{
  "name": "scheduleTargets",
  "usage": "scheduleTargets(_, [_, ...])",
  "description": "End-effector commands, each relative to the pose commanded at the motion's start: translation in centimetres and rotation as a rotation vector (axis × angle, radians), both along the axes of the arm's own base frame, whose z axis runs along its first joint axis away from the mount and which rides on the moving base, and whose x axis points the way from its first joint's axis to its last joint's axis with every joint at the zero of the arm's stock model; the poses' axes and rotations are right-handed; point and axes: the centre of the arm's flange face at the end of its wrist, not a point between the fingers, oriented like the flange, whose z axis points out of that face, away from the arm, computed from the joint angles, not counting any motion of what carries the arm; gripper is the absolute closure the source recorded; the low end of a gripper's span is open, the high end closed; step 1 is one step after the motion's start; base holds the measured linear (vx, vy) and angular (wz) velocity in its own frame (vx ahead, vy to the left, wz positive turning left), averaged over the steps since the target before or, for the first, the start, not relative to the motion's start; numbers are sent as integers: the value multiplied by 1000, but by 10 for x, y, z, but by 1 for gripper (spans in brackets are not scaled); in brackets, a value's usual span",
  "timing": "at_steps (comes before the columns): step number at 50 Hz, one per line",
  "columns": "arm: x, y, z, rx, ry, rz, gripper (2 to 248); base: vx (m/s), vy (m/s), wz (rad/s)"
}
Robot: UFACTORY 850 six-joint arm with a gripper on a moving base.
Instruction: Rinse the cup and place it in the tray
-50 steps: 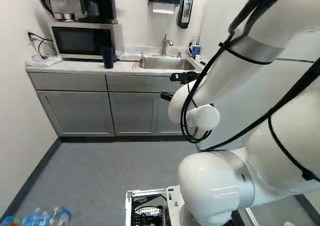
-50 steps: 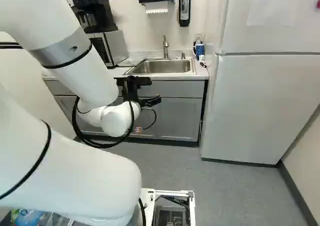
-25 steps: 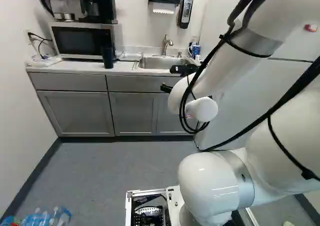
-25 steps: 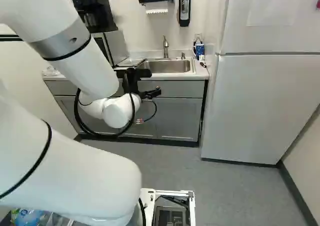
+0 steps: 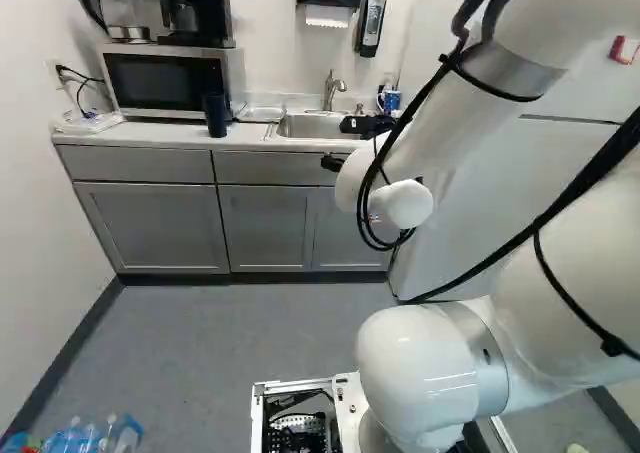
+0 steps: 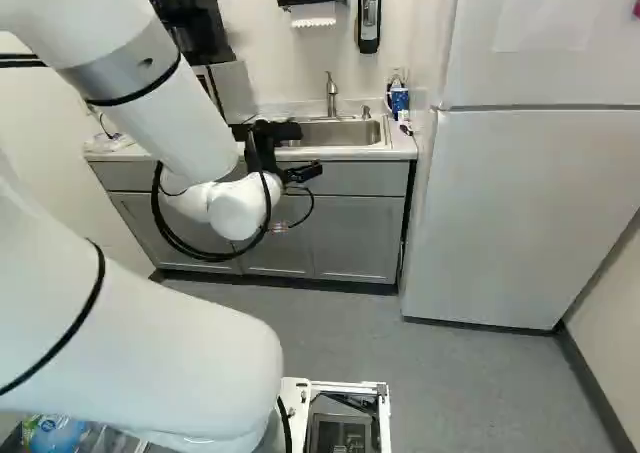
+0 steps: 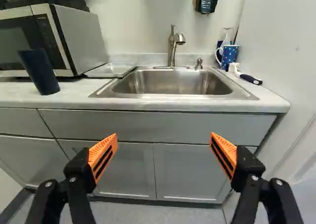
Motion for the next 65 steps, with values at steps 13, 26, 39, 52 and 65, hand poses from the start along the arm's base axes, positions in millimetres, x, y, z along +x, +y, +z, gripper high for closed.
scheduleTargets(13, [10, 0, 14, 0, -31, 0, 3, 0, 0, 0])
scheduleTargets(26, [20, 0, 27, 0, -60, 0, 3, 0, 0, 0])
scheduleTargets(39, [30, 1, 41, 0, -89, 2, 3, 0, 0, 0])
scheduleTargets(52, [40, 2, 53, 0, -98, 6, 3, 0, 0, 0])
scheduleTargets(65, [50, 4, 64, 0, -92, 10, 3, 0, 0, 0])
